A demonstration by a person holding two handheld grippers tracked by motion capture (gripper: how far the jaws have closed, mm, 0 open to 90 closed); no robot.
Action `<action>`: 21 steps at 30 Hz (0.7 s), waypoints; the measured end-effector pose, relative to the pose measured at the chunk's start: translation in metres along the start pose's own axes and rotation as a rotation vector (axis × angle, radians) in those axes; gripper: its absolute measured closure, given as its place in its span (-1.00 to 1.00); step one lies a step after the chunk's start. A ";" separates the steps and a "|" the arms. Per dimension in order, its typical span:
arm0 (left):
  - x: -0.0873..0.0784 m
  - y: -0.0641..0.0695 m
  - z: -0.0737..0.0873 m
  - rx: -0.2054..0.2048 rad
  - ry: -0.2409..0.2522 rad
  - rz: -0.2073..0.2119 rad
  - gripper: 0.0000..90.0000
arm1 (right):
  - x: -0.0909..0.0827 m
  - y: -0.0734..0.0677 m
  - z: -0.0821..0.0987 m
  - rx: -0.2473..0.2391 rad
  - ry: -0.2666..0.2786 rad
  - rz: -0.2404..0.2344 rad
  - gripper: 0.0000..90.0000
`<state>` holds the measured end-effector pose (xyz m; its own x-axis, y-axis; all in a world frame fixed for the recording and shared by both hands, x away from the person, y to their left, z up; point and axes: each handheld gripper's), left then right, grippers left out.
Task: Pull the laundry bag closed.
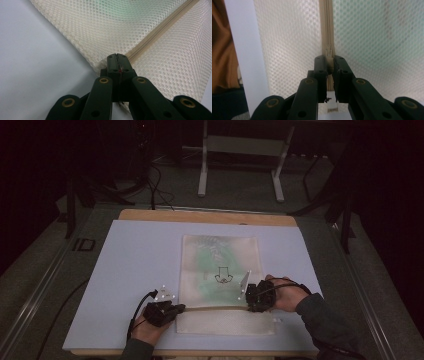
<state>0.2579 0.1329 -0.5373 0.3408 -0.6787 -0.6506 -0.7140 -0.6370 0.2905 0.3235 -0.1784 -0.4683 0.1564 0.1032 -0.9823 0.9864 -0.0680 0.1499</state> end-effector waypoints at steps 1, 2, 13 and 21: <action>0.000 0.000 0.000 0.000 0.000 0.000 0.99 | 0.000 0.000 0.001 0.001 -0.001 0.000 0.83; 0.000 0.000 0.000 0.000 0.000 0.000 0.99 | 0.000 0.000 0.003 0.007 -0.004 -0.001 0.83; 0.000 0.000 0.000 0.002 0.001 0.001 0.99 | -0.001 0.001 0.004 0.007 0.010 -0.005 0.83; 0.000 0.000 0.000 0.003 0.001 -0.002 0.99 | -0.001 0.001 0.014 0.031 0.009 -0.006 0.83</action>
<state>0.2575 0.1330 -0.5374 0.3429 -0.6774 -0.6508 -0.7153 -0.6373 0.2866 0.3234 -0.1925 -0.4691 0.1513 0.1123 -0.9821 0.9852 -0.0980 0.1405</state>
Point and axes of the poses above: each handheld gripper's, and its own axes: x roughly forward along the jaws, z roughly out of its underside, y roughly to its right, and after that the axes turned 8 degrees about z, right-handed
